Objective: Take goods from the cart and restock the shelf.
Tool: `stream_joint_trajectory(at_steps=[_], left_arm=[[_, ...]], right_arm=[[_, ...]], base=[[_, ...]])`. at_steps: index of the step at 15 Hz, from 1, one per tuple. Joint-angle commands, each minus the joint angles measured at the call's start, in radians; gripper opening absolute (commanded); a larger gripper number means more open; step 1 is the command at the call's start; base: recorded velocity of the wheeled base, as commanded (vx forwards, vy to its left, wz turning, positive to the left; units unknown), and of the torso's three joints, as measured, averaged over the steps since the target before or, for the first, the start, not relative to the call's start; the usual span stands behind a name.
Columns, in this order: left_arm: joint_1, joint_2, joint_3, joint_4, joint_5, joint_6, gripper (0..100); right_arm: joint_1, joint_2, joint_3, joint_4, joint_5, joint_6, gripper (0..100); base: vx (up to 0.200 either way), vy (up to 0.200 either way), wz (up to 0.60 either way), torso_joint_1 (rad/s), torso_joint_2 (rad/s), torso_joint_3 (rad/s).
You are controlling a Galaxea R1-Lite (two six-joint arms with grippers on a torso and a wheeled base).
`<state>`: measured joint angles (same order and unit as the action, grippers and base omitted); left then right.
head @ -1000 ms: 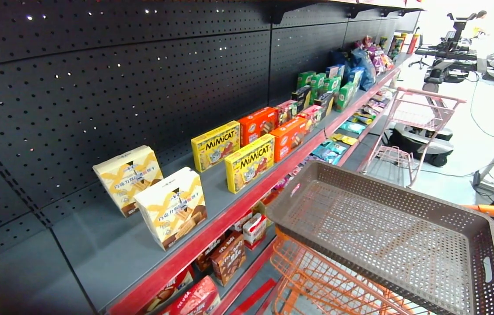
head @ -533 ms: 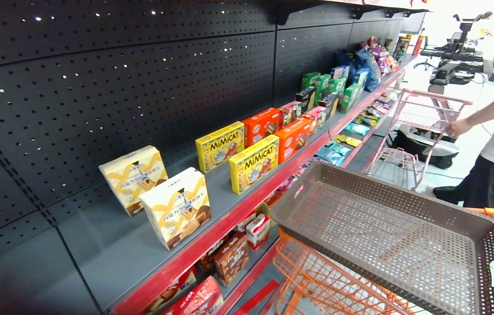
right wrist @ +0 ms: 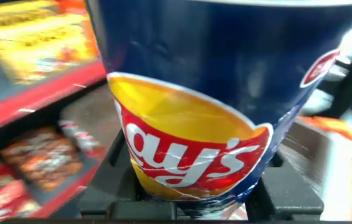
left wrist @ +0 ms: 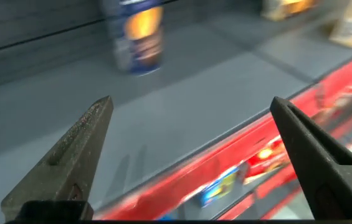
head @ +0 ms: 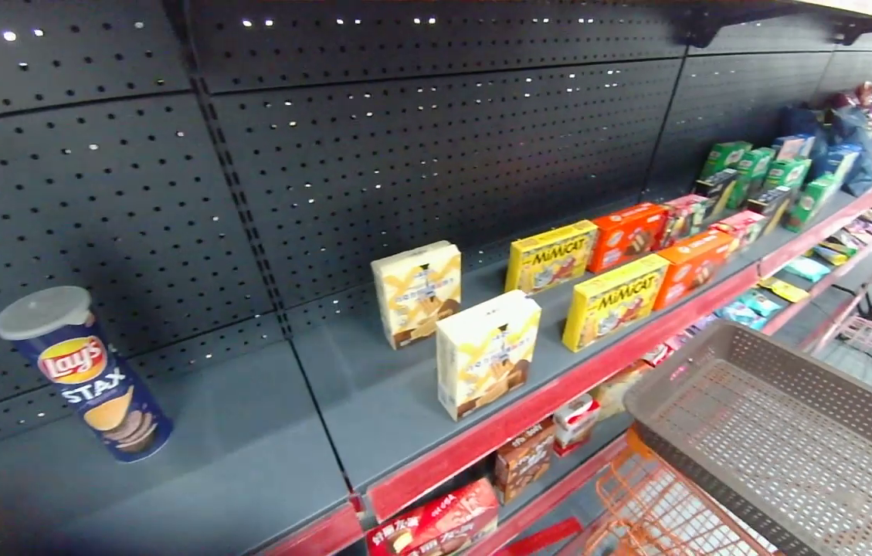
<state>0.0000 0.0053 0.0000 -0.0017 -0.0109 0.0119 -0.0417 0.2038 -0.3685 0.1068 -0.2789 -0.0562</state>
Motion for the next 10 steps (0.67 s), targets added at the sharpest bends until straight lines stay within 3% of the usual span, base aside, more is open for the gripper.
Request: stream_joint_trajectory(at_steps=[1, 10], left_arm=[[0.0, 0.001, 0.0, 0.0, 0.0, 0.0, 100], [0.0, 0.001, 0.0, 0.0, 0.0, 0.0, 100]], right_arm=[[0.002, 0.005, 0.002, 0.001, 0.0, -0.001, 0], [0.003, -0.001, 0.008, -0.001, 0.001, -0.001, 0]], base=[[0.0, 0.0, 0.6, 0.007, 0.0, 0.007], [0.0, 0.0, 0.6, 0.002, 0.0, 0.003]])
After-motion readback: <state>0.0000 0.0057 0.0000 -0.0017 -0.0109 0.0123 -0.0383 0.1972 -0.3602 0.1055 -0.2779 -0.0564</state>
